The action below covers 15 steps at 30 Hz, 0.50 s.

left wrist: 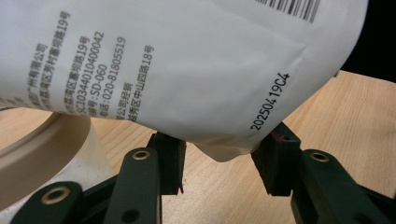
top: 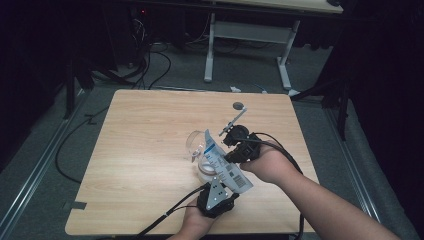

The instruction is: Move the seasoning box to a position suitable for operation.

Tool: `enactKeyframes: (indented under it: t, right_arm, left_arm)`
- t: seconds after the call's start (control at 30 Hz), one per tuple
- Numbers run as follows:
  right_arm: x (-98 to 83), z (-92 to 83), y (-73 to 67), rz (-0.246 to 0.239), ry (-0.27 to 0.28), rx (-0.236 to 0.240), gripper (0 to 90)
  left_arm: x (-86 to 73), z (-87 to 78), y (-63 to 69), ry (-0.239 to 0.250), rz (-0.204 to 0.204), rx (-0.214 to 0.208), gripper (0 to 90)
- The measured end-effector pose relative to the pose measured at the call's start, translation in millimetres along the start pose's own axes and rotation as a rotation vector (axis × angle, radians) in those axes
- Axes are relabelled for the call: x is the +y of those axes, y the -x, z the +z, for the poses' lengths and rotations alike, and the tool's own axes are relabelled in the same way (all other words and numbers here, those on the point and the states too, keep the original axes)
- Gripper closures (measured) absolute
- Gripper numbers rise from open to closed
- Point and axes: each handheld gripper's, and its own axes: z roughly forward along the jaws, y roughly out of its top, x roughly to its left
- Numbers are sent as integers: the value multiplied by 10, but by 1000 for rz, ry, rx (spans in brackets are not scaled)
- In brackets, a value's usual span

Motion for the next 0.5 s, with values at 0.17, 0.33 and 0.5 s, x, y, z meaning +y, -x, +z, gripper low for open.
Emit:
enactKeyframes:
  t: [0.17, 0.33, 0.5]
  right_arm:
    - [-7, -1, 5, 7, 1, 1, 898]
    - [-7, 10, 10, 13, 5, 1, 899]
    - [2, -1, 14, 27, 11, 4, 899]
  left_arm:
    - [-2, -3, 13, 4, 2, 0, 575]
    - [-10, -2, 12, 5, 4, 5, 566]
    - [-15, -1, 2, 9, -7, -3, 532]
